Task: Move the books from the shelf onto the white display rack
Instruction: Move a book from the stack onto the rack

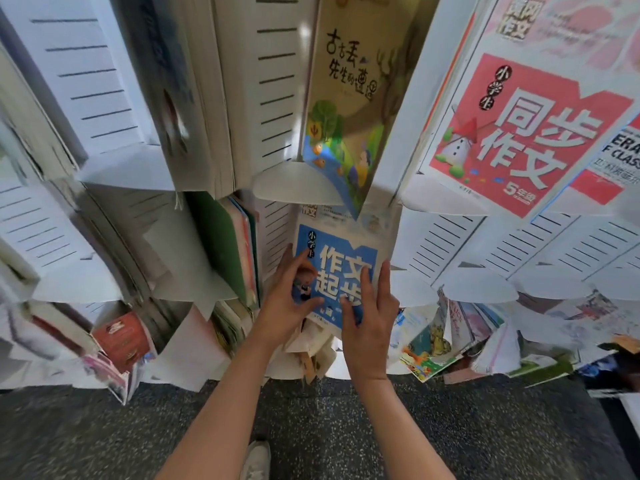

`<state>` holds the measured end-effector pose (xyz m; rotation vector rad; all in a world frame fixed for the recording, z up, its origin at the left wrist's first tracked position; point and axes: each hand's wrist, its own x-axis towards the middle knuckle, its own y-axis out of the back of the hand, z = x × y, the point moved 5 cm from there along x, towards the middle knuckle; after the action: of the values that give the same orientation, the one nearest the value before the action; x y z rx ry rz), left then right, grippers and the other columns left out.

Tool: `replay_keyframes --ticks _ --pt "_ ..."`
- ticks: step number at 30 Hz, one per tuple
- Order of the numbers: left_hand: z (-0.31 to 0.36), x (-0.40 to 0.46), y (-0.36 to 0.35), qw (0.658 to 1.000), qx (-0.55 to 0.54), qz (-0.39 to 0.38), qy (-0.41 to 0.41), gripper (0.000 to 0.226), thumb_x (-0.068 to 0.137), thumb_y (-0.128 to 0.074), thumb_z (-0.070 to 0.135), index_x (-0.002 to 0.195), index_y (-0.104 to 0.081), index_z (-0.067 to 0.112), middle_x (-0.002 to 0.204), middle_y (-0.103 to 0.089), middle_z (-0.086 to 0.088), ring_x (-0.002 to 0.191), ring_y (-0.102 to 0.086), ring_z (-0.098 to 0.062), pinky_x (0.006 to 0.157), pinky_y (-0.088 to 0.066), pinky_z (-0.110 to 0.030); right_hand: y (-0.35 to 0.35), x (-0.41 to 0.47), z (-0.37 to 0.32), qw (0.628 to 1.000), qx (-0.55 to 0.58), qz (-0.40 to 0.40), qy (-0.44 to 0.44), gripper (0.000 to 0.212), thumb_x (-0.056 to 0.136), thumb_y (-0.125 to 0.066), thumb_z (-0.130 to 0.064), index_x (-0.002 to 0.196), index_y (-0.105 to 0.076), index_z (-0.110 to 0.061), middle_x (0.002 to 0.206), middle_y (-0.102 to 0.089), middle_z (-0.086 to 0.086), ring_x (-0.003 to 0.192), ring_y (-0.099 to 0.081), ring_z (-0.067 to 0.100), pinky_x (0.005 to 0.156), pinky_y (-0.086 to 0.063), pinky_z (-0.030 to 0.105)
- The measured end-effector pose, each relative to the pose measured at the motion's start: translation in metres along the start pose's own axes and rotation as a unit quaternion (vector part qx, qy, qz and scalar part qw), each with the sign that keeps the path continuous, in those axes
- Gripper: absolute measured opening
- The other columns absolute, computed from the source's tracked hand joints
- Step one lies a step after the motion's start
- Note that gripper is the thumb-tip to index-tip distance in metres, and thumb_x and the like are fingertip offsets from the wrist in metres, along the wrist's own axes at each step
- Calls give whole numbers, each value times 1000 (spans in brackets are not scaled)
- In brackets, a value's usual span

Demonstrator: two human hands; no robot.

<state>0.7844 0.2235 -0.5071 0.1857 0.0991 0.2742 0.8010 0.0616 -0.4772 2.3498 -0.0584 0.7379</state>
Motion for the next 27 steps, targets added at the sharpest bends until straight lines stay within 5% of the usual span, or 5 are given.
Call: replay_keyframes --ticks 5,9,16,22,27 --pt "6 4 -4 996 77 43 4 83 81 -79 6 149 -34 25 161 -25 -10 141 -33 -15 93 -29 5 -8 4 3 1000 -19 16 -5 63 89 -67 -7 146 -41 -14 165 -7 -15 106 -40 27 102 -19 6" --pt "7 -11 -8 983 152 103 -9 55 93 -69 25 144 -47 29 154 -35 -7 140 -34 -19 108 -30 -19 -10 5 3 999 -25 28 -3 61 89 -67 -6 145 -43 -13 165 -10 -12 104 -41 28 102 -20 9" --pt "0 -26 -30 993 -60 63 80 38 85 -32 81 122 -42 77 148 -28 38 139 -34 4 116 -35 -48 -10 6 1 999 -31 2 -8 73 89 -68 -3 150 -33 -19 160 -22 7 114 -44 33 108 -18 9" --pt "2 -16 -37 972 -196 24 126 61 88 -32 76 145 -40 52 153 -40 20 138 -40 -1 113 -36 -39 -8 6 -1 992 74 -29 -103 106 93 -62 0 152 13 -48 165 -3 4 152 -10 22 122 -20 26" --pt "10 1 -36 960 -229 21 158 36 108 -18 45 133 -44 46 114 -56 31 91 -56 25 88 -45 -21 -28 12 21 973 60 -91 -203 87 96 -55 -2 157 1 -29 164 -18 0 144 -35 23 103 -46 51"
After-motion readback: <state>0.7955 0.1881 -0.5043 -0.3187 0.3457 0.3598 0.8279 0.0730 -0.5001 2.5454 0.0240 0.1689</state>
